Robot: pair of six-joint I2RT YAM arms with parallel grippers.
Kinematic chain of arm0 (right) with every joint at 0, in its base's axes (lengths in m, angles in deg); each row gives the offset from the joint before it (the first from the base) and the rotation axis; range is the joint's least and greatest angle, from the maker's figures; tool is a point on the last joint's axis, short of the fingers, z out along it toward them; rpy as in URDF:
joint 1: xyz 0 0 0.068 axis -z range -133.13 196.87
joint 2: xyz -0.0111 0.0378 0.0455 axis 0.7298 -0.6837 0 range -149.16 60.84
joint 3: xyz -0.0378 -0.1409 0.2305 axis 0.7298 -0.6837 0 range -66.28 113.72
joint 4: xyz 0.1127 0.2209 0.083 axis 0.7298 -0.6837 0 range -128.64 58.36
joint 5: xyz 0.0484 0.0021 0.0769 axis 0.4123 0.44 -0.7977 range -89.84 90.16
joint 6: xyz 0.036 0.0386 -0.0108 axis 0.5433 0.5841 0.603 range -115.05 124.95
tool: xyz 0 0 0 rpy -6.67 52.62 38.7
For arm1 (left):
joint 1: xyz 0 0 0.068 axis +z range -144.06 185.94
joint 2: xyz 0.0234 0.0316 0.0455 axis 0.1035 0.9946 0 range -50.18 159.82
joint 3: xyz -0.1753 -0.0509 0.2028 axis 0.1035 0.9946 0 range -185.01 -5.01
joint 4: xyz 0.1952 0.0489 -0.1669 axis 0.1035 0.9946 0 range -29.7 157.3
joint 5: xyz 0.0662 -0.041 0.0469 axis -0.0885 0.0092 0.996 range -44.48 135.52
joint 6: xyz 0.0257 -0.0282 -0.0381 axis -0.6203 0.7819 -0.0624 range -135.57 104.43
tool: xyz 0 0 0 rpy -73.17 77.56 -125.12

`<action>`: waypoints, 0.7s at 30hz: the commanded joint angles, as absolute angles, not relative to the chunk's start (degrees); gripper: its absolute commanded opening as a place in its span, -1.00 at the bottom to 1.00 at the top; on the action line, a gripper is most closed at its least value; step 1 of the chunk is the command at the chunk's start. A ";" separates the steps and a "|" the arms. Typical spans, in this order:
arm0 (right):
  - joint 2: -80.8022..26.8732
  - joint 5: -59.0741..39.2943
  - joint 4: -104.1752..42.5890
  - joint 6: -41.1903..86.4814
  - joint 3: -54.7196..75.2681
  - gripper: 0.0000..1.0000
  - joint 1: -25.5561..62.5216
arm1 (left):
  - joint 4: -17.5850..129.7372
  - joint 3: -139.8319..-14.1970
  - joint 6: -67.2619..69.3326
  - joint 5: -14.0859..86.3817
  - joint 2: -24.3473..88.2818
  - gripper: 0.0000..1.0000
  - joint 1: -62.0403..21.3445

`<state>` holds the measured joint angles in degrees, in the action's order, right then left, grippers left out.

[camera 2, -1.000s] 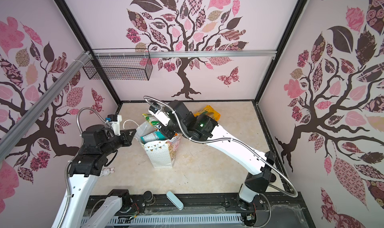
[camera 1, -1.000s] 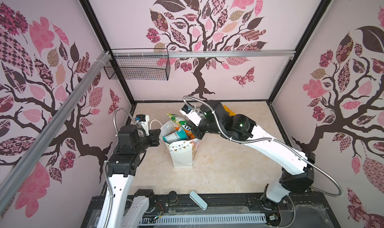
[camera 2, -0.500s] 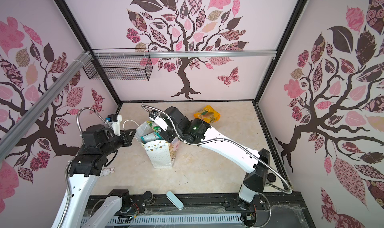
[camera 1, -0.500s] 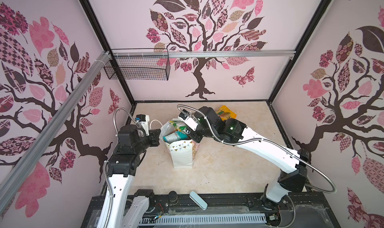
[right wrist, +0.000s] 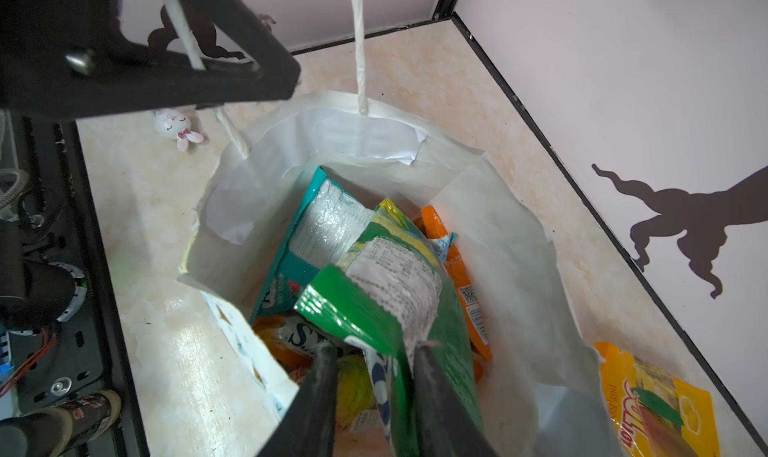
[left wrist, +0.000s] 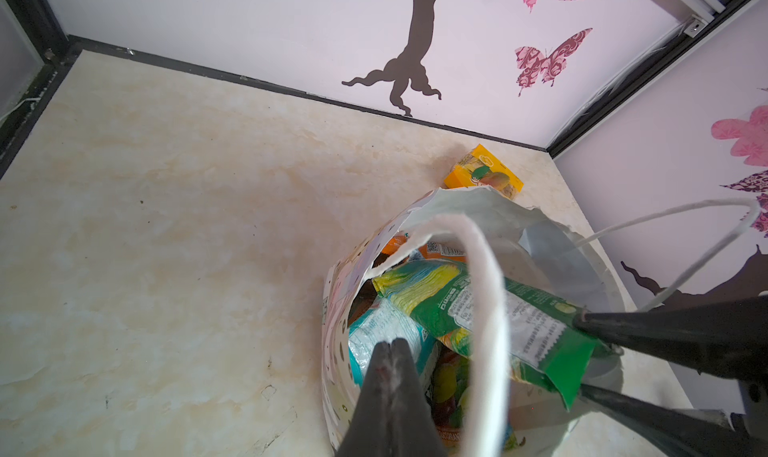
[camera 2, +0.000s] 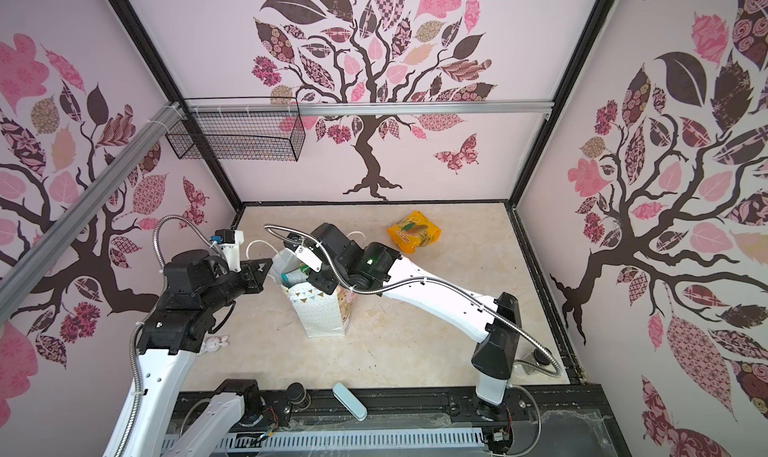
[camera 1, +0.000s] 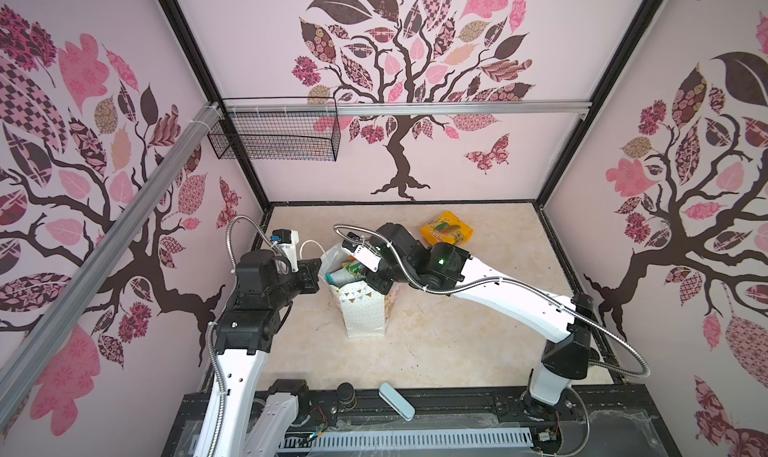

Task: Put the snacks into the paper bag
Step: 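Lower the green packet into the bag and open the right gripper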

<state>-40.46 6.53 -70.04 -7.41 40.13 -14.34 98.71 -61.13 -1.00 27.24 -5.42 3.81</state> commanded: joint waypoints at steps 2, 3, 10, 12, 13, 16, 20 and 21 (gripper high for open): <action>-40.45 0.21 -71.00 -6.49 45.01 -0.28 -14.66 | 96.51 -59.89 -1.88 27.52 -6.22 -0.95 4.15; -40.33 -1.26 -71.40 -5.93 45.96 -0.27 -14.66 | 96.51 -59.88 -1.90 27.51 -6.22 -0.95 4.17; -38.63 6.17 -77.41 -0.47 53.90 -0.28 -14.67 | 97.33 -61.20 -1.92 27.68 -5.89 -0.95 4.12; -35.52 10.63 -79.45 2.61 53.36 -0.18 -14.66 | 101.39 -65.92 -2.91 27.51 -4.88 -0.94 4.17; -33.14 12.41 -79.31 4.13 51.06 -0.12 -14.64 | 104.01 -68.92 -3.27 27.35 -4.37 -0.89 4.07; -22.99 16.24 -73.77 8.05 37.92 0.06 -14.65 | 110.92 -77.51 -3.88 27.09 -3.43 -0.66 3.96; -14.32 15.70 -65.57 8.92 22.78 0.18 -14.49 | 117.40 -85.79 -2.76 22.62 -3.02 -0.43 3.47; -13.80 15.54 -64.24 8.90 20.70 0.23 -14.48 | 118.34 -87.22 -2.52 20.50 -2.98 -0.40 3.13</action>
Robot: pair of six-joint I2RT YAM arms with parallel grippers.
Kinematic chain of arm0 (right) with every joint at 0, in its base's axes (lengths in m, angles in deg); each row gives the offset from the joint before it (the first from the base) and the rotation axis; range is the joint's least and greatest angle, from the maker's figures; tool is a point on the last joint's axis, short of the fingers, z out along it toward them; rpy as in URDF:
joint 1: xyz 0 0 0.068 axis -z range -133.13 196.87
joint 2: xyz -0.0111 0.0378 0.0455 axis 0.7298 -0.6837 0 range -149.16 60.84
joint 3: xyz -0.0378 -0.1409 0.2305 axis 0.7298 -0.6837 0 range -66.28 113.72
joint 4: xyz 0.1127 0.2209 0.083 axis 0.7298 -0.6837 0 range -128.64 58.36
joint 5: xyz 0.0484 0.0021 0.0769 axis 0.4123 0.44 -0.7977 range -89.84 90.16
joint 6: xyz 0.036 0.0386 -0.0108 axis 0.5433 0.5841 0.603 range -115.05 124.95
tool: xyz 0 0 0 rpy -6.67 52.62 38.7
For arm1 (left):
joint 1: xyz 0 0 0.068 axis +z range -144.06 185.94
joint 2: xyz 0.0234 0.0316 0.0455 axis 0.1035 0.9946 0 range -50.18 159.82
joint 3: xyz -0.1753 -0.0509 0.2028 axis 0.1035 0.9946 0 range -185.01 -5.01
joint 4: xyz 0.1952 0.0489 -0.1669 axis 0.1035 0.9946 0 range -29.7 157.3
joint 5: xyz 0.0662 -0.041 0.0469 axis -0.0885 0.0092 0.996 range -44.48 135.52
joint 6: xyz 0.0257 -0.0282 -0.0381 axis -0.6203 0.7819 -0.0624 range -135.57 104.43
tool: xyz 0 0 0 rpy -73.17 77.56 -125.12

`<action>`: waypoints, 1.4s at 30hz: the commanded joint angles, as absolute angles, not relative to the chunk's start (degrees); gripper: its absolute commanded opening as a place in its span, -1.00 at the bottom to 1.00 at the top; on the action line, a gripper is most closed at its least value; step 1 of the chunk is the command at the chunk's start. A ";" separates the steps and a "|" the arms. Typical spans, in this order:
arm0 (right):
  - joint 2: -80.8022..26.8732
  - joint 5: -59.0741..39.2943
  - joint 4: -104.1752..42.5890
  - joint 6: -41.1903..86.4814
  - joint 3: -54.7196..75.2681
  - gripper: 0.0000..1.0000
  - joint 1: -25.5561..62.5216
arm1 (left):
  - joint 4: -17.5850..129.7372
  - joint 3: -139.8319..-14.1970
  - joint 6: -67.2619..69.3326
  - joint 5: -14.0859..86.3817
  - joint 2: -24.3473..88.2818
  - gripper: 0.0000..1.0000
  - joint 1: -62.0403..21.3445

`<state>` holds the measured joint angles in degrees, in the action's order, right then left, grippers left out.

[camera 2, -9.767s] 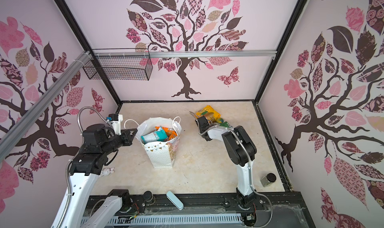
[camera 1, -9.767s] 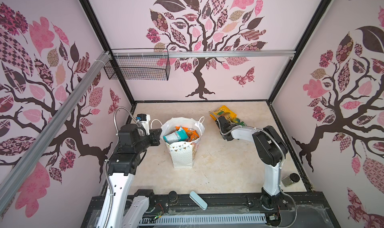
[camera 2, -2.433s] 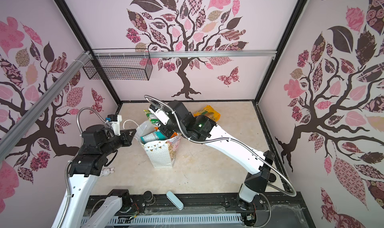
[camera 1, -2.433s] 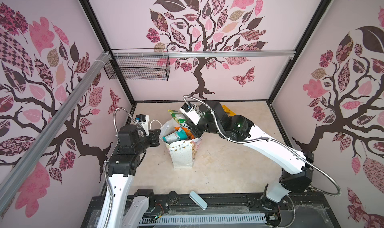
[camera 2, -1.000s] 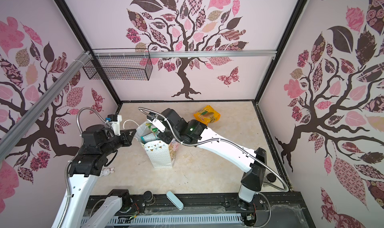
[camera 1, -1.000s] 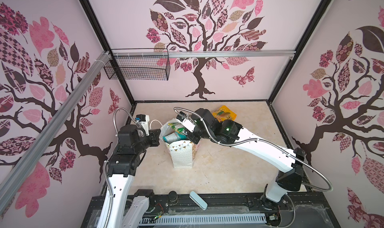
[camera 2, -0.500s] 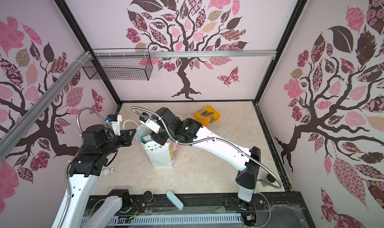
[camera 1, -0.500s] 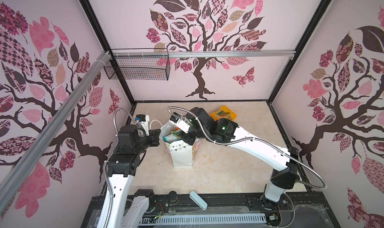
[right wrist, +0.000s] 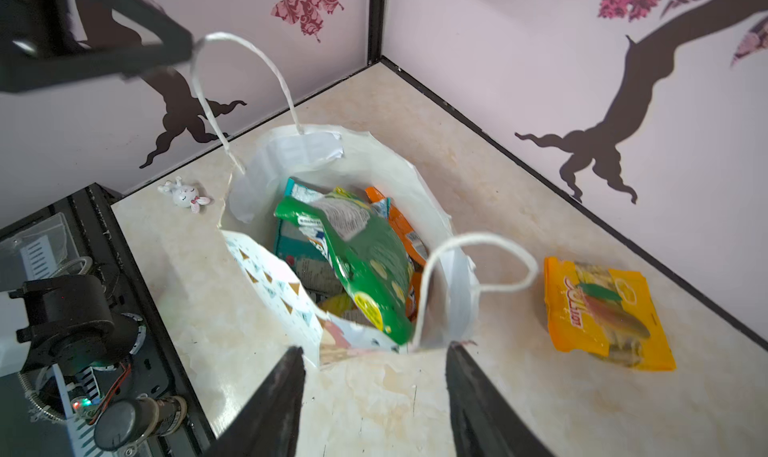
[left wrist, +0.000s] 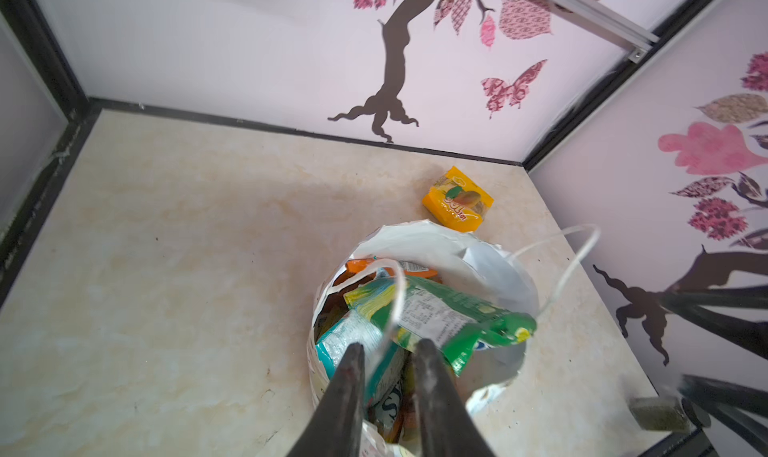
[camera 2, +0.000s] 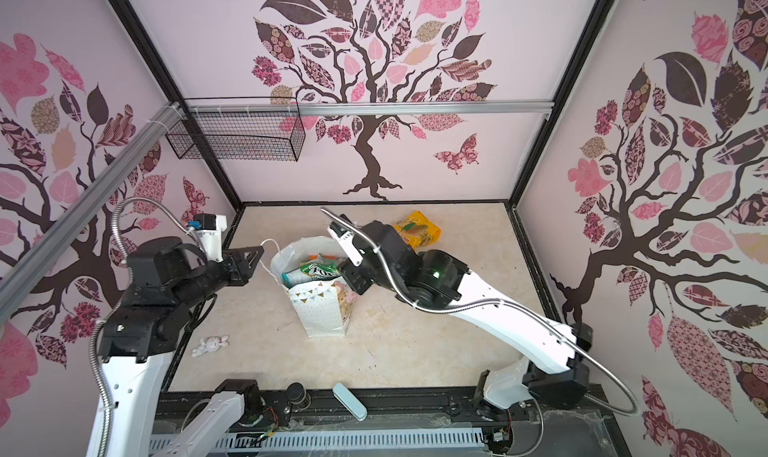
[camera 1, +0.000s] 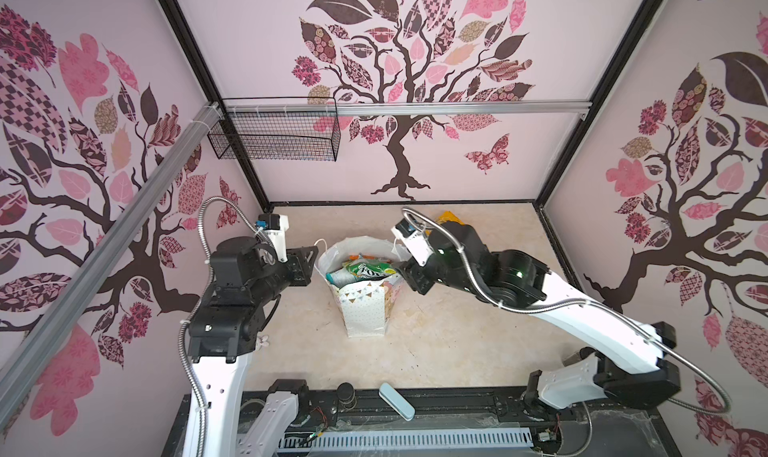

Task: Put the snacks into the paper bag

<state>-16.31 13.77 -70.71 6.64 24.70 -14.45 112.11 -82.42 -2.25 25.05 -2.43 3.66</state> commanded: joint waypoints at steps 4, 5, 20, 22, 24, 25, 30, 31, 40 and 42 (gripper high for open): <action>-14.84 14.42 -59.32 7.96 17.59 0.34 -12.98 | 123.74 -91.90 -3.14 19.47 -2.11 -0.26 -0.30; -15.19 13.45 -58.61 7.89 17.33 0.34 -12.33 | 124.80 -92.67 -3.49 20.60 -1.90 -0.24 -1.48; -23.49 5.73 -51.57 8.29 17.50 0.15 -5.72 | 126.92 -90.95 -6.95 23.56 4.64 -0.17 -11.64; -23.94 4.06 -51.51 8.24 18.09 -0.22 -5.71 | 127.00 -91.03 -7.04 26.74 6.33 -0.15 -16.11; -23.74 3.36 -51.50 8.20 18.52 -0.65 -5.70 | 126.72 -90.67 -6.94 30.24 8.07 -0.14 -19.99; -23.22 3.12 -51.58 8.12 18.36 -0.84 -5.73 | 126.25 -90.49 -6.71 31.78 8.82 -0.14 -21.23; -18.82 -0.02 -51.12 7.96 17.01 -1.00 -5.67 | 122.73 -90.21 -5.98 32.51 12.27 -0.13 -21.71; -18.03 -0.61 -51.14 7.89 16.71 -1.00 -5.67 | 122.57 -90.55 -6.45 32.65 13.38 -0.13 -21.74; -13.17 -4.10 -48.39 6.30 12.07 -1.00 -5.61 | 123.29 -92.07 -9.38 33.71 22.28 -0.20 -21.77; -13.21 -3.75 -48.72 5.69 12.25 -1.00 -5.64 | 123.75 -92.73 -9.60 32.80 23.10 -0.24 -21.90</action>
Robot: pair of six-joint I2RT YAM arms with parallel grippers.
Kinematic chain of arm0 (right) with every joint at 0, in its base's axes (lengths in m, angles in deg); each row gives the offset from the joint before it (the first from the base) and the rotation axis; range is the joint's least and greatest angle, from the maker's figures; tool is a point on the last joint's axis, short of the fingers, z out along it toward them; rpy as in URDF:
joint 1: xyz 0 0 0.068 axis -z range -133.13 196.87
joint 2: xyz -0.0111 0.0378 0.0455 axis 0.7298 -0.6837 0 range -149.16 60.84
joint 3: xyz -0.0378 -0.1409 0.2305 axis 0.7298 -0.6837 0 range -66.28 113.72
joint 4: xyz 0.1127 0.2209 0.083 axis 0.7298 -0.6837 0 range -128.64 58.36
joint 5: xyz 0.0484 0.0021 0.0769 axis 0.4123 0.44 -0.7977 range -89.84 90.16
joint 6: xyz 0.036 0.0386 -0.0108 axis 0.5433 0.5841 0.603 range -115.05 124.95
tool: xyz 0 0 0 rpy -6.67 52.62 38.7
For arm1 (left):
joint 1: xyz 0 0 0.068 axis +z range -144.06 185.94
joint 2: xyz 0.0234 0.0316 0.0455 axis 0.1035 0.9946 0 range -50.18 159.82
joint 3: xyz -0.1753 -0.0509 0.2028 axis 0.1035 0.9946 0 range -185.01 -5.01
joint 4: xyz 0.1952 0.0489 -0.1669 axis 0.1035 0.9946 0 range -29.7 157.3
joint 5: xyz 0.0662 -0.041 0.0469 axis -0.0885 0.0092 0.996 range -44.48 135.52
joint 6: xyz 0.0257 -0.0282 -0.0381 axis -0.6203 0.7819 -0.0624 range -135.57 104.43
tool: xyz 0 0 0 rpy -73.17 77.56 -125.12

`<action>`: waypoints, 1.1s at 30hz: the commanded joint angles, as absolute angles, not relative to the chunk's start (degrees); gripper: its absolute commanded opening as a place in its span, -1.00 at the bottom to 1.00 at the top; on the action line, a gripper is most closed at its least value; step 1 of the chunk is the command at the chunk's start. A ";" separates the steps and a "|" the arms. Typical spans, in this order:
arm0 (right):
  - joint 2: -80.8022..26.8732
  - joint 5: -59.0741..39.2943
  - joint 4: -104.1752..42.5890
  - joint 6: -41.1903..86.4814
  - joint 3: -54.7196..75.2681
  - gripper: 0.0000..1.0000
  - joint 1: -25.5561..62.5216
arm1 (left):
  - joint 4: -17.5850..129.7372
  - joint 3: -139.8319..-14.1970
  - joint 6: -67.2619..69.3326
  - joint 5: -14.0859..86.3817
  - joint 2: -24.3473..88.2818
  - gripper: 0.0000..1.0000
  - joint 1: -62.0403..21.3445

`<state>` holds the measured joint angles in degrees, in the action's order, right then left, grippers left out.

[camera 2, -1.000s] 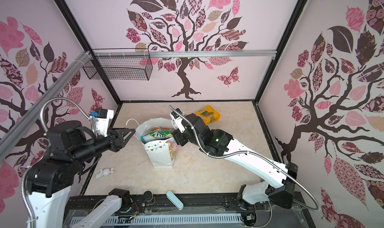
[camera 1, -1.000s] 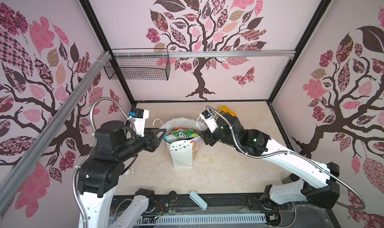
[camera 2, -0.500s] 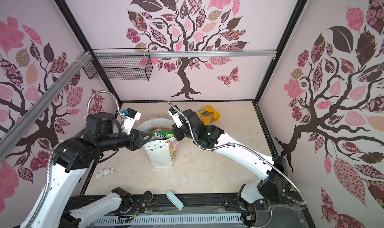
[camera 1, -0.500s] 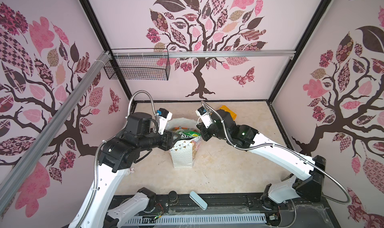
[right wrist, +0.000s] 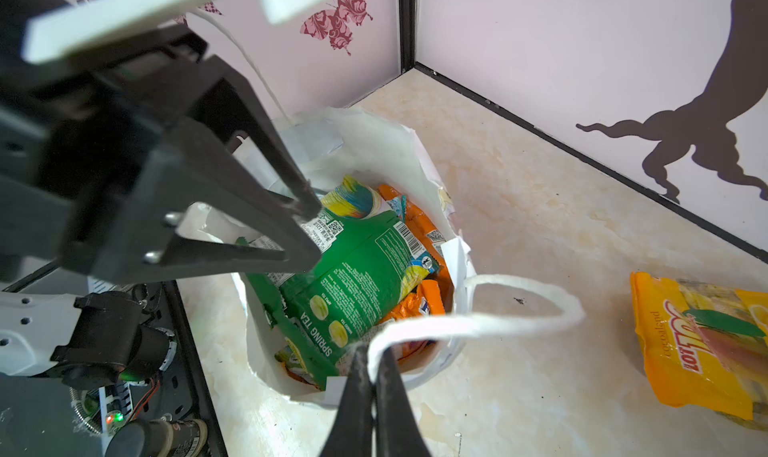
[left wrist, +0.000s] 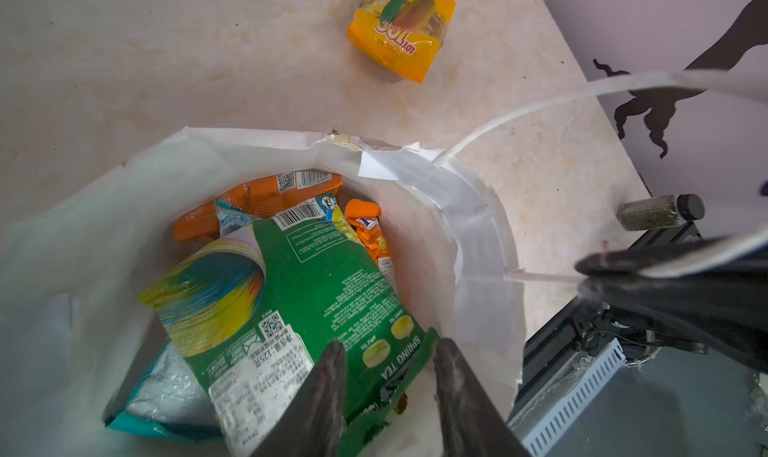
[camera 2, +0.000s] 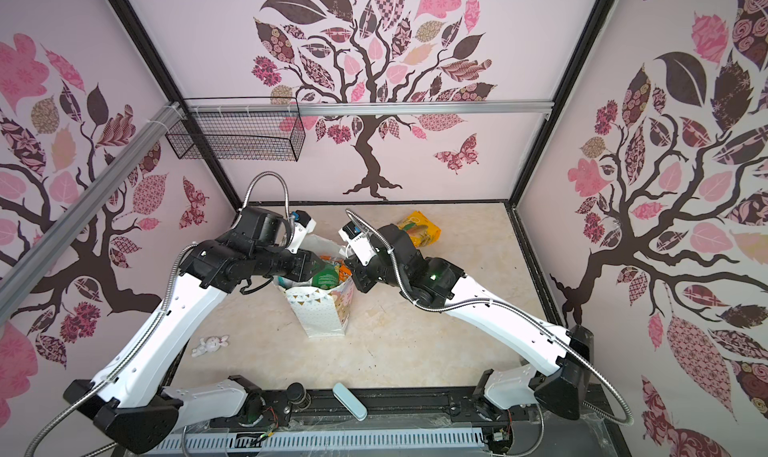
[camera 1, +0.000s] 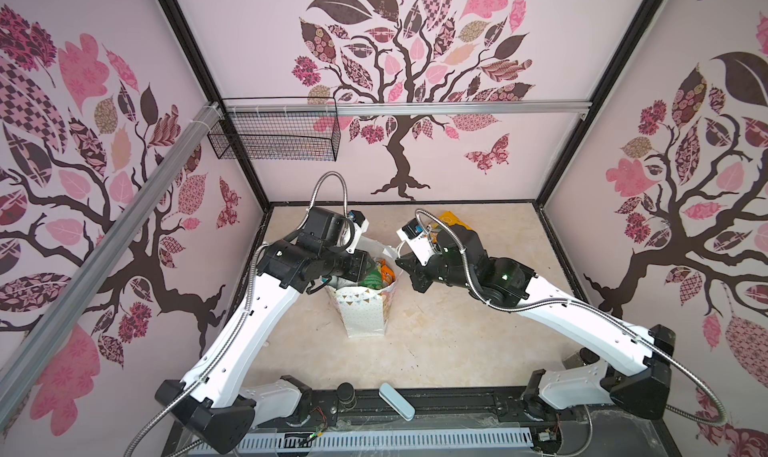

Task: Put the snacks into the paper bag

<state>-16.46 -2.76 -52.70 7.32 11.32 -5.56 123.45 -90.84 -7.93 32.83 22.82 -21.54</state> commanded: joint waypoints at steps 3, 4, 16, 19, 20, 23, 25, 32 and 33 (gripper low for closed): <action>-13.09 -3.43 -48.96 5.30 12.49 -1.00 -5.66 | 124.79 -91.15 -9.86 30.31 23.84 -0.26 -22.11; -12.91 -3.68 -48.84 5.23 12.28 -1.00 -5.66 | 124.76 -89.96 -9.72 30.18 23.72 -0.27 -22.16; -12.17 -5.07 -48.95 4.68 12.22 -1.00 -5.65 | 125.83 -82.31 -8.73 37.98 26.71 -0.31 -22.74; -11.76 -5.02 -49.06 4.68 12.09 -0.98 -5.64 | 126.21 -81.63 -8.54 39.43 28.52 -0.31 -22.82; -11.68 -5.03 -48.96 4.72 11.95 -0.99 -5.62 | 126.13 -81.61 -8.52 39.54 29.00 -0.31 -22.93; -11.66 -5.11 -49.05 4.68 12.07 -0.98 -5.64 | 125.61 -81.58 -8.12 40.63 30.35 -0.31 -22.90; -11.75 -5.43 -49.05 4.68 12.20 -0.97 -5.61 | 125.55 -81.52 -7.82 41.63 31.80 -0.32 -22.94; -12.28 -6.78 -49.59 4.55 12.95 -0.90 -5.67 | 124.94 -82.52 -6.79 41.90 33.79 -0.40 -22.95; -12.42 -6.82 -49.89 4.45 13.18 -0.89 -5.65 | 124.81 -83.00 -6.64 41.87 33.75 -0.40 -22.92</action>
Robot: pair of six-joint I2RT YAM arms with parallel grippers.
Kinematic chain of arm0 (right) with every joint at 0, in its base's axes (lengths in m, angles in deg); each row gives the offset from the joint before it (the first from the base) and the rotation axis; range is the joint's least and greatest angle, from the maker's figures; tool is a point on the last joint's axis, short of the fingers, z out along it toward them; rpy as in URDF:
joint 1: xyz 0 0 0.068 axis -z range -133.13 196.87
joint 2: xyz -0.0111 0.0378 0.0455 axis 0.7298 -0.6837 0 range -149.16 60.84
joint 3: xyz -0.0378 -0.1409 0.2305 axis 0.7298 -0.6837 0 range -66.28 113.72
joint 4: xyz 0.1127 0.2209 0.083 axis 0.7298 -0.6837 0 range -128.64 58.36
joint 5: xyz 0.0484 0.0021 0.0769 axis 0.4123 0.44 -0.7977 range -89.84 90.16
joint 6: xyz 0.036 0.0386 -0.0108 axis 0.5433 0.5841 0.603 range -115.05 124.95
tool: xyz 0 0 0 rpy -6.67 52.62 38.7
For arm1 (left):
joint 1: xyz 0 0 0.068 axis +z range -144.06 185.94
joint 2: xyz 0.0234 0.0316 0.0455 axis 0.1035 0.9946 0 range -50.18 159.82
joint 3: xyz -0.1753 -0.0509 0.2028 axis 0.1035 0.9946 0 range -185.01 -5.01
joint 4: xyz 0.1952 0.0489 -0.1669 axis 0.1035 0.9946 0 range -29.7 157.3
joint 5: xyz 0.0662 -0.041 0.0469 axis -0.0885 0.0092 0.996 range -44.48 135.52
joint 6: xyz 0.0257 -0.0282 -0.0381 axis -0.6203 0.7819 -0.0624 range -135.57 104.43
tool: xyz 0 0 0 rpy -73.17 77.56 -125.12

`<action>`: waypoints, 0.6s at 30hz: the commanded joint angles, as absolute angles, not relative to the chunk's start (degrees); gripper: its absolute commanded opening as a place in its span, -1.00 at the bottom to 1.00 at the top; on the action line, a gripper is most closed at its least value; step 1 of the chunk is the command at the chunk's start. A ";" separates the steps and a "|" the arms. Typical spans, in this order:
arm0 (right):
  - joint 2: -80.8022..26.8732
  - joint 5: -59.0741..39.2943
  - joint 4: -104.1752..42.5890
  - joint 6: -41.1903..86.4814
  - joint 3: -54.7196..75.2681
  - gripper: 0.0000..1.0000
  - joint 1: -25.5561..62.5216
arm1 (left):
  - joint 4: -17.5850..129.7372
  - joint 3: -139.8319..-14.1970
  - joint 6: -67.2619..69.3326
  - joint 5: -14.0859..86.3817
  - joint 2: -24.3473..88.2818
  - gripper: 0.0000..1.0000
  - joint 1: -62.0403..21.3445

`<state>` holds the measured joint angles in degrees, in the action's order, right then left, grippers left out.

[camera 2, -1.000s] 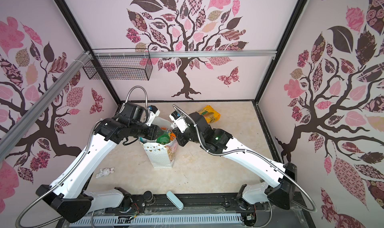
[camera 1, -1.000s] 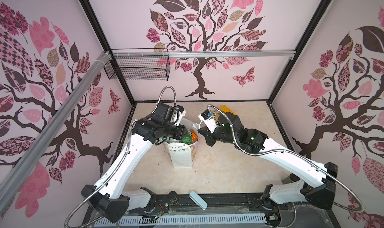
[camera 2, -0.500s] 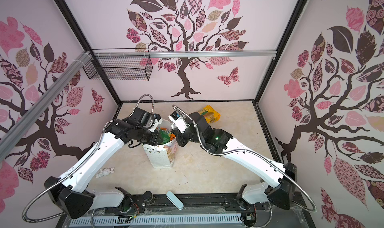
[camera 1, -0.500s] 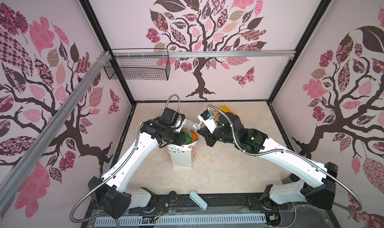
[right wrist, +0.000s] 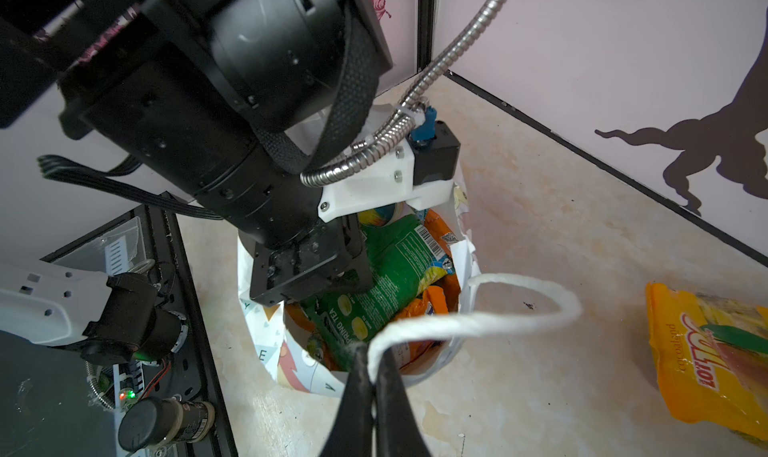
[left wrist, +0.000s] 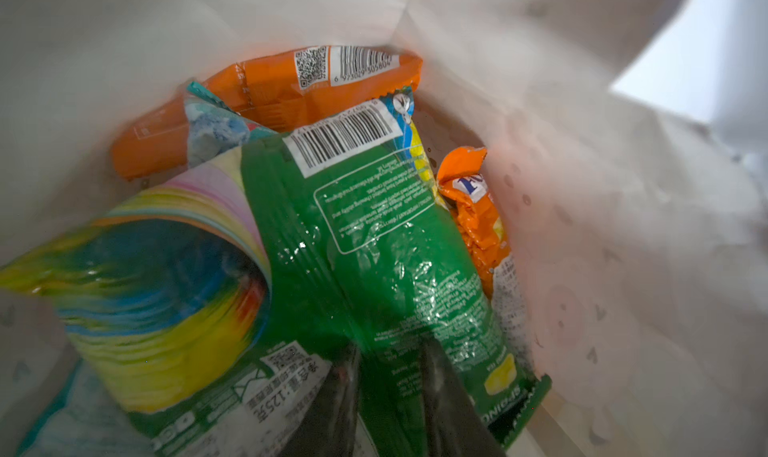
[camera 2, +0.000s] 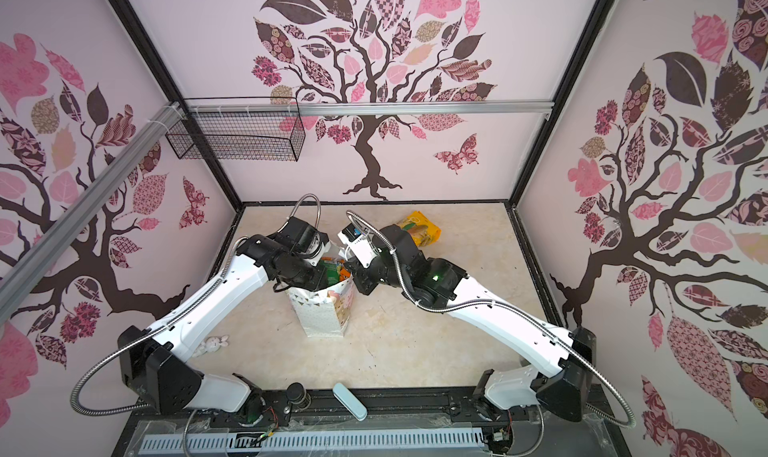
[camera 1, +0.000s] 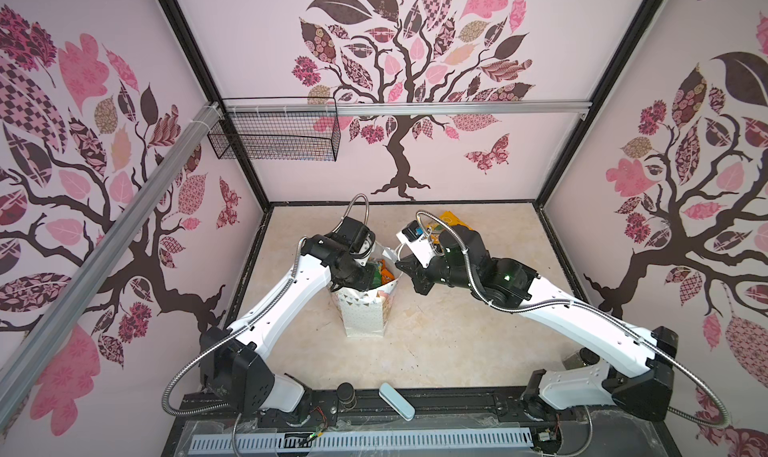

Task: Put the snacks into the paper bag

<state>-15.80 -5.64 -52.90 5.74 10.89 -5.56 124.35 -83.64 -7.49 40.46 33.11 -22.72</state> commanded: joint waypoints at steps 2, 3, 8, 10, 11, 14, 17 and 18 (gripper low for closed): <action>-12.22 -6.70 -50.11 4.33 13.22 -0.89 -5.63 | 125.02 -84.06 -6.50 40.18 33.68 -0.40 -22.91; -12.07 -6.54 -50.09 4.25 13.02 -0.88 -5.68 | 125.46 -84.85 -6.68 39.22 33.52 -0.40 -22.89; -11.24 -5.14 -49.89 4.21 12.16 -0.86 -5.69 | 128.32 -87.15 -6.53 41.79 32.09 -0.38 -22.97; -10.96 -4.73 -49.67 4.20 11.53 -0.86 -5.63 | 131.02 -87.32 -7.10 39.81 32.22 -0.44 -22.97; -10.88 -4.55 -49.46 4.21 11.17 -0.86 -5.65 | 132.20 -87.08 -7.26 38.23 31.95 -0.46 -22.91; -10.93 -3.82 -48.92 4.32 10.57 -0.85 -5.68 | 132.74 -85.89 -6.88 34.87 29.37 -0.53 -22.92; -11.48 -2.73 -49.00 4.27 10.83 -0.84 -5.66 | 133.06 -86.99 -6.06 30.61 26.05 -0.53 -22.90; -11.73 -2.38 -49.05 4.27 10.97 -0.84 -5.69 | 133.27 -87.77 -5.93 29.01 25.14 -0.53 -22.96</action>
